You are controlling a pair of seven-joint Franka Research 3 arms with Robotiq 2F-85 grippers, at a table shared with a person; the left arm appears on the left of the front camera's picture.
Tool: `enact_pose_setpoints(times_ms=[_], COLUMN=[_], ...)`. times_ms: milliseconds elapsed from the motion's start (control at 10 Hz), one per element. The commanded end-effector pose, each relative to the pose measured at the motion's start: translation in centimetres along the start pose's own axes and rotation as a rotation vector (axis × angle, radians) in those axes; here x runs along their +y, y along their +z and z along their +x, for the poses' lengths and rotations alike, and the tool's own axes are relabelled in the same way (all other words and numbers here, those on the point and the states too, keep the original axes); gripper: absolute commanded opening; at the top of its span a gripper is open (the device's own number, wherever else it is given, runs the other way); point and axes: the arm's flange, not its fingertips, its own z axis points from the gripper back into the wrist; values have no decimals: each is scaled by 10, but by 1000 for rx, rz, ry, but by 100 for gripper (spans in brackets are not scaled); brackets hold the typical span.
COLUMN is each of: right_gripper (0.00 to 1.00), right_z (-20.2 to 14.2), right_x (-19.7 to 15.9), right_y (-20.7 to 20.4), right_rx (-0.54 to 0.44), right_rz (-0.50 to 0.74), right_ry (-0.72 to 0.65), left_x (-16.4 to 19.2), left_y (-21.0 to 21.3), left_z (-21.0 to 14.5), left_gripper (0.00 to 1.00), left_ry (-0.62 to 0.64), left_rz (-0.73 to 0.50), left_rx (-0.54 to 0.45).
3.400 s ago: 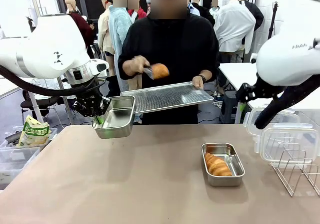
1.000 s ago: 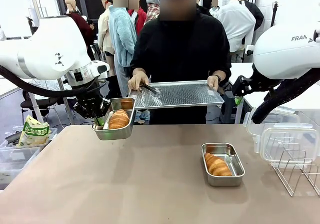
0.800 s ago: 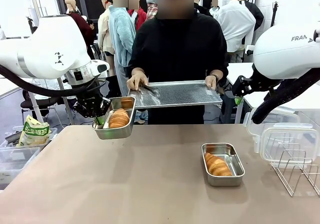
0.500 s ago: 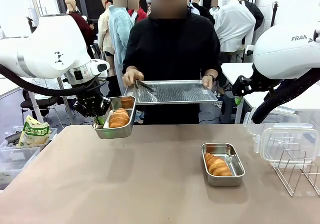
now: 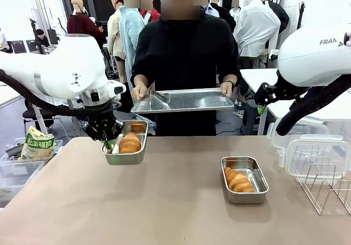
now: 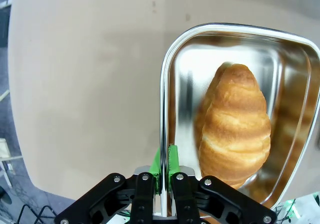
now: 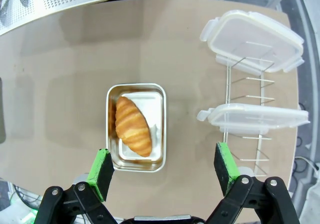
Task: Place the bread in airtight containers.
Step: Once an object is inside an Airtight Container , place the container in the center of the table.
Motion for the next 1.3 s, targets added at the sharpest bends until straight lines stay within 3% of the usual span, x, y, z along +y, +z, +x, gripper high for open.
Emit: enact_pose_setpoints(times_ms=[0,500,1200], right_gripper=[100,100,100], right_z=[0,0,0], right_x=[0,0,0], right_y=[-1,-1,-1], right_rx=[-4,-4,-4], right_rz=[1,1,1], right_ry=[-5,-5,-5], left_x=[-9,-15,-19], left_y=[-24,-93,-124], left_z=[-5,0,10], left_gripper=[0,0,0], left_ry=[18,29,60], left_rz=[-12,-9,19], left_rx=[9,34,72])
